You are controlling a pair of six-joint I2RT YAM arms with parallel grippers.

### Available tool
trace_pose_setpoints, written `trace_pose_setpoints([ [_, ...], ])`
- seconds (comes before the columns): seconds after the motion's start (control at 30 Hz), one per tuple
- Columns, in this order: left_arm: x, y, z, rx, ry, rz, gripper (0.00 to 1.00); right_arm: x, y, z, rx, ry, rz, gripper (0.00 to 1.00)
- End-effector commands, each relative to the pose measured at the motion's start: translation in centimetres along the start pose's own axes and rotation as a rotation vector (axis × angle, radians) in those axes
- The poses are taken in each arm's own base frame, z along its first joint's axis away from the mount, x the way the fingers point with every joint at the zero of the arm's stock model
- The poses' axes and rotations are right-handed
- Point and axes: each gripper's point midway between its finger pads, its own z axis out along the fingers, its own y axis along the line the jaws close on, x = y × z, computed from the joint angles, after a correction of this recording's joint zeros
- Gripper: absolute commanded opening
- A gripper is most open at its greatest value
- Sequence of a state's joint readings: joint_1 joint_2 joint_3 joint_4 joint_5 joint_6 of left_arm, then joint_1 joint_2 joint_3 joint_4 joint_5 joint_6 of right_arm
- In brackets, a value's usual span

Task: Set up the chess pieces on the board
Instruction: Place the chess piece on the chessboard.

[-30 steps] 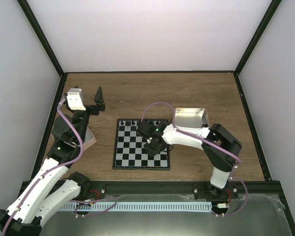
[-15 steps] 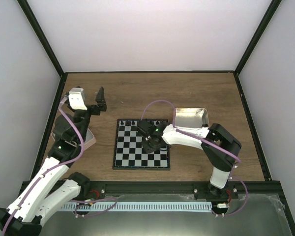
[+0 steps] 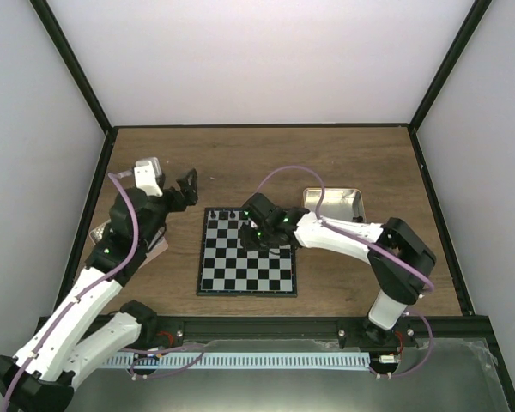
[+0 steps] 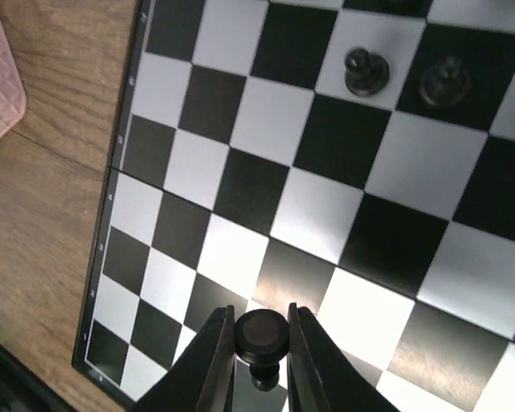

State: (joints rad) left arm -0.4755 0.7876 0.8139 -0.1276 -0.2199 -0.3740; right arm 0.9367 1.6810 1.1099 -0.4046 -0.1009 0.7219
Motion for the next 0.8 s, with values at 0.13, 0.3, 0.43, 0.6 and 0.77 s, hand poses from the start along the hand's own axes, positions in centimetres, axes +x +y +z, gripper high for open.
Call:
trace_pose_setpoints([
  [0.13, 8.0, 1.5, -2.0, 0.019, 0.235, -0.165, 0.98, 4.6, -1.9, -3.9, 0.078, 0.269, -0.047, 0.12],
  [0.3, 8.5, 1.9, -1.9, 0.013, 0.235, -0.143, 0.98, 6.8, -3.3, -5.5, 0.151, 0.418, -0.116, 0.12],
  [0.43, 9.0, 1.8, -1.6, 0.019, 0.254, -0.12, 0.98, 8.1, -4.2, -5.2, 0.191, 0.507, -0.131, 0.12],
  [0.6, 9.8, 2.1, -1.3, 0.009, 0.28, -0.074, 0.98, 10.0, -5.0, -4.7, 0.205, 0.622, -0.14, 0.12],
  [0.77, 10.2, 2.5, -1.2, -0.009, 0.289, -0.035, 0.98, 11.2, -6.1, -4.8, 0.243, 0.682, -0.136, 0.12],
])
